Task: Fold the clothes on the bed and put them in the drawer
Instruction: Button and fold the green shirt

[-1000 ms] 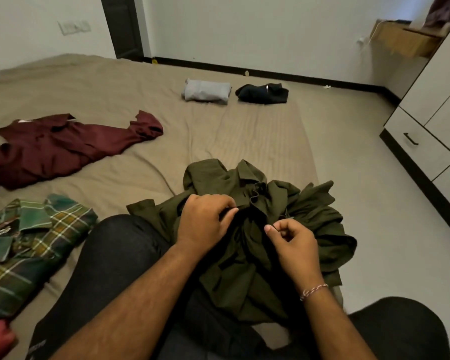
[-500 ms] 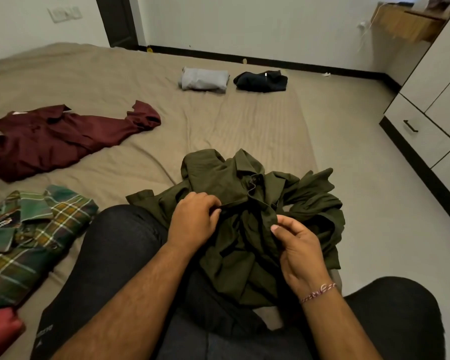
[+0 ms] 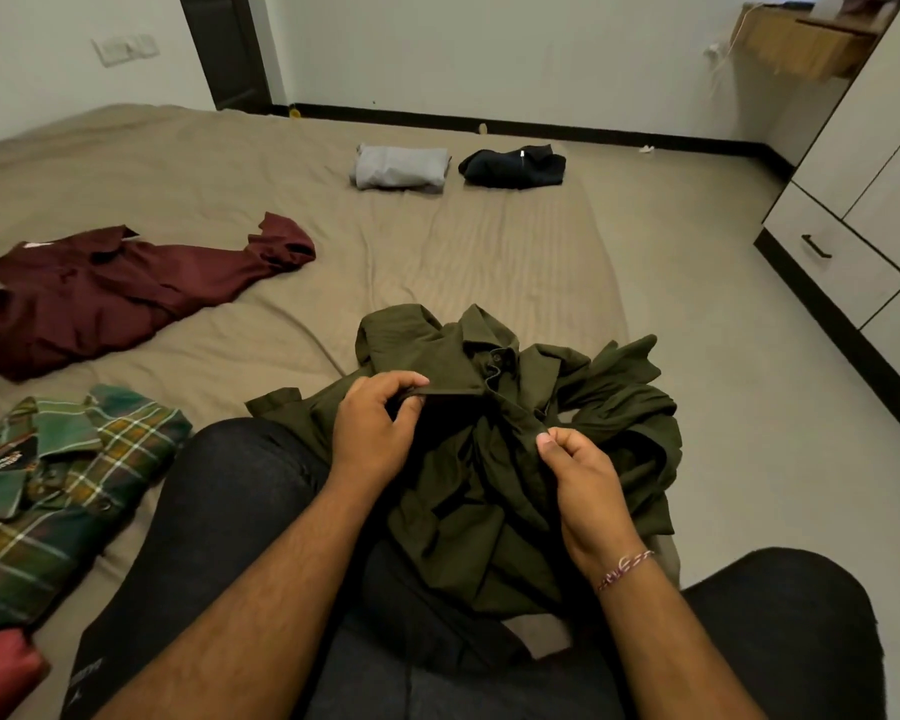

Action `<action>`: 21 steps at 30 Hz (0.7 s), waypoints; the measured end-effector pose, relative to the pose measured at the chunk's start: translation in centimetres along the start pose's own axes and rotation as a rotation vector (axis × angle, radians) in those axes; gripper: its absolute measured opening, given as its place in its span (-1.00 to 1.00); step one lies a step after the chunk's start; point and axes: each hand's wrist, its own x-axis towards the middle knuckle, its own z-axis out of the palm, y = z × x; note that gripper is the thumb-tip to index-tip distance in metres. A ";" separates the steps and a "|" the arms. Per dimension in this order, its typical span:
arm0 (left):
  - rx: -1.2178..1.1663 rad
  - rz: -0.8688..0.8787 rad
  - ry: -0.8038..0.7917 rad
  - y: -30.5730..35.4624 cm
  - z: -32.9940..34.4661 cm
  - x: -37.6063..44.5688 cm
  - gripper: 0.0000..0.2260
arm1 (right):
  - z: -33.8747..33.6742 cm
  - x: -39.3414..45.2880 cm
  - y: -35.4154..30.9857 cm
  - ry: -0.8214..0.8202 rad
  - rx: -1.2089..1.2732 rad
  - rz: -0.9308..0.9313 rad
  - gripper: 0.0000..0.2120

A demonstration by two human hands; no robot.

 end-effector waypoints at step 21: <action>-0.362 -0.197 -0.137 3.0 2.8 -5.7 -0.77 | 3.2 -2.1 2.6 0.090 0.065 -0.052 -0.87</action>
